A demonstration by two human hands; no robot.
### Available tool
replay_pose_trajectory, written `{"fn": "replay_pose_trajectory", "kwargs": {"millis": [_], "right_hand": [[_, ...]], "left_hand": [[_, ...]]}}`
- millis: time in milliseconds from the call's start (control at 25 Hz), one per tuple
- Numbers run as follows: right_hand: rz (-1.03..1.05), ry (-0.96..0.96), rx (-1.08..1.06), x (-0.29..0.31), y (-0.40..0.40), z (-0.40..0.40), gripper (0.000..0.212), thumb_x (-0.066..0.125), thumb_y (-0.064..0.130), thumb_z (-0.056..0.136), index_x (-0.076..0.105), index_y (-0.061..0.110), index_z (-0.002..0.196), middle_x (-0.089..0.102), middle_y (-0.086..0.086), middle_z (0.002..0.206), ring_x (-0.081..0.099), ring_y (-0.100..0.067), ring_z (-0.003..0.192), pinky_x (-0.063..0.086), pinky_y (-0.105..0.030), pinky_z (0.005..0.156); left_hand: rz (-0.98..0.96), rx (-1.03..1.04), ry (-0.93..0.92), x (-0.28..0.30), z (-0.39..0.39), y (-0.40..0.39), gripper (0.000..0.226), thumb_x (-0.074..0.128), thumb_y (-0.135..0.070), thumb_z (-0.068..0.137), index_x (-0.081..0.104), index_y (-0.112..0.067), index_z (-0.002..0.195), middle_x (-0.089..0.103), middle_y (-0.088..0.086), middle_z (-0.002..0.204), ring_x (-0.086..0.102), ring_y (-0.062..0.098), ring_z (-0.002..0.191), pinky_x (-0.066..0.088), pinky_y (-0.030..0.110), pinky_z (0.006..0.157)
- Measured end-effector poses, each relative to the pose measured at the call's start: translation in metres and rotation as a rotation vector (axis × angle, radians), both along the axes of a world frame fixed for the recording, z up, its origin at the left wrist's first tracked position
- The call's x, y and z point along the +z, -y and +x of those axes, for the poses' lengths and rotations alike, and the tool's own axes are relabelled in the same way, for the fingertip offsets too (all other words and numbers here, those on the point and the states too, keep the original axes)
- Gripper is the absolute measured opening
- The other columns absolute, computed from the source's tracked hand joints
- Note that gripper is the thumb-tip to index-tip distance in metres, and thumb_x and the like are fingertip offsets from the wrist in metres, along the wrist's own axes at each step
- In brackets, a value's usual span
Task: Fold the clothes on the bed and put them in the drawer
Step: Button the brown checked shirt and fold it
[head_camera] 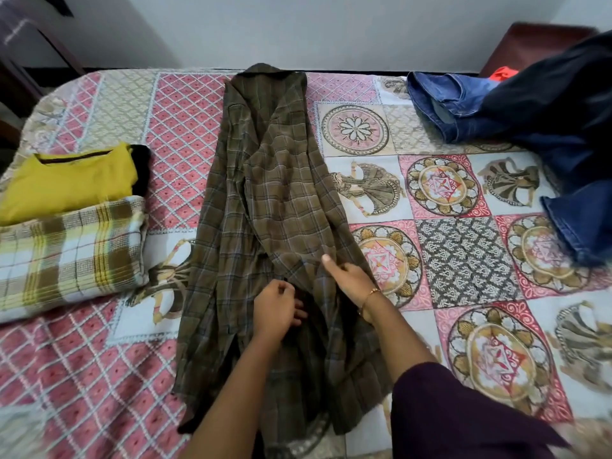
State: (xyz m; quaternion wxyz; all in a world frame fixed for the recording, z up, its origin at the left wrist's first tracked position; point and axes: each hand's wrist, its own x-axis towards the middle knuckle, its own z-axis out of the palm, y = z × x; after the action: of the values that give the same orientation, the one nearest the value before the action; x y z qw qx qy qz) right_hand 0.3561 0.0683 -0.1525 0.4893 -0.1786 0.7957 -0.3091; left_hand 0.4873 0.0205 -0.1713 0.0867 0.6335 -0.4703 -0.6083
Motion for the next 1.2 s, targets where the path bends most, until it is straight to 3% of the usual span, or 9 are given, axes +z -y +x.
{"fn": "replay_pose_trajectory", "kwargs": {"millis": [120, 160, 280, 400, 560, 720, 880, 1040, 1200], "right_hand": [[0.129, 0.048, 0.297, 0.003, -0.02, 0.004, 0.03, 0.065, 0.027, 0.086, 0.055, 0.01, 0.108, 0.056, 0.001, 0.113, 0.053, -0.017, 0.102, 0.041, -0.019, 0.084], [0.114, 0.022, 0.275, 0.007, -0.024, 0.005, 0.011, 0.062, 0.015, 0.086, 0.056, 0.006, 0.089, 0.059, -0.004, 0.097, 0.055, -0.018, 0.086, 0.044, -0.018, 0.073], [-0.026, 0.218, -0.1, 0.015, -0.032, -0.006, 0.025, 0.043, 0.002, 0.084, 0.057, 0.003, 0.063, 0.061, -0.014, 0.066, 0.051, -0.022, 0.054, 0.043, -0.024, 0.053], [-0.098, 0.27, -0.259, 0.021, -0.039, -0.027, 0.031, 0.034, 0.007, 0.09, 0.058, 0.001, 0.072, 0.061, -0.01, 0.046, 0.045, -0.015, 0.033, 0.036, -0.019, 0.036], [-0.076, 0.318, -0.238, 0.019, -0.042, -0.032, 0.032, 0.032, 0.014, 0.095, 0.06, 0.0, 0.09, 0.064, -0.013, 0.055, 0.047, -0.019, 0.041, 0.038, -0.02, 0.037], [-0.074, 0.375, -0.267, 0.01, -0.044, -0.023, 0.034, 0.035, 0.014, 0.094, 0.062, -0.004, 0.105, 0.066, -0.019, 0.079, 0.054, -0.019, 0.044, 0.042, -0.019, 0.035], [-0.075, 0.408, -0.204, 0.007, -0.051, -0.02, 0.037, 0.032, 0.018, 0.1, 0.061, -0.004, 0.107, 0.069, -0.012, 0.065, 0.049, -0.013, 0.035, 0.041, -0.017, 0.035], [-0.084, 0.51, -0.149, 0.01, -0.05, 0.001, 0.04, 0.03, 0.023, 0.101, 0.061, -0.001, 0.108, 0.07, -0.011, 0.066, 0.058, -0.014, 0.04, 0.05, -0.02, 0.044], [-0.229, 0.881, -0.217, 0.01, -0.043, 0.022, 0.041, 0.028, 0.016, 0.089, 0.054, -0.008, 0.109, 0.07, -0.022, 0.085, 0.069, -0.028, 0.065, 0.058, -0.032, 0.061]], "left_hand": [[-0.174, -0.295, 0.211, -0.008, 0.007, -0.024, 0.018, 0.046, -0.011, 0.094, 0.061, -0.013, 0.104, 0.067, 0.005, 0.084, 0.067, 0.02, 0.068, 0.055, 0.031, 0.059], [-0.243, -0.362, 0.261, -0.008, 0.008, -0.03, 0.015, 0.049, -0.014, 0.093, 0.061, -0.014, 0.102, 0.067, 0.006, 0.09, 0.067, 0.021, 0.075, 0.054, 0.032, 0.063], [-0.379, -0.506, 0.421, 0.003, 0.009, -0.049, 0.019, 0.052, -0.031, 0.093, 0.059, -0.013, 0.092, 0.064, 0.007, 0.097, 0.063, 0.025, 0.088, 0.048, 0.03, 0.067], [-0.441, -0.521, 0.509, 0.014, 0.0, -0.072, 0.041, 0.043, -0.05, 0.094, 0.053, -0.013, 0.078, 0.066, 0.008, 0.09, 0.064, 0.025, 0.083, 0.044, 0.028, 0.061], [-0.39, -0.518, 0.521, 0.007, -0.011, -0.09, 0.041, 0.048, -0.052, 0.092, 0.061, -0.013, 0.089, 0.065, 0.007, 0.095, 0.064, 0.026, 0.091, 0.045, 0.029, 0.066], [-0.418, 0.037, 0.034, 0.006, -0.008, -0.102, 0.036, 0.041, -0.033, 0.099, 0.06, -0.004, 0.092, 0.062, 0.012, 0.09, 0.058, 0.032, 0.09, 0.039, 0.032, 0.072], [0.151, 0.661, -0.406, 0.018, 0.011, -0.097, 0.048, 0.039, -0.04, 0.099, 0.049, -0.007, 0.132, 0.053, 0.012, 0.132, 0.053, 0.032, 0.116, 0.043, 0.039, 0.097], [-0.025, 0.081, -0.1, 0.004, 0.047, -0.091, 0.059, 0.069, -0.037, 0.083, 0.052, -0.006, 0.129, 0.058, 0.01, 0.128, 0.056, 0.027, 0.111, 0.046, 0.039, 0.096], [-0.048, -0.177, -0.034, 0.002, 0.064, -0.076, 0.042, 0.063, -0.025, 0.089, 0.051, -0.01, 0.125, 0.063, 0.011, 0.118, 0.059, 0.026, 0.101, 0.049, 0.036, 0.085]]}}
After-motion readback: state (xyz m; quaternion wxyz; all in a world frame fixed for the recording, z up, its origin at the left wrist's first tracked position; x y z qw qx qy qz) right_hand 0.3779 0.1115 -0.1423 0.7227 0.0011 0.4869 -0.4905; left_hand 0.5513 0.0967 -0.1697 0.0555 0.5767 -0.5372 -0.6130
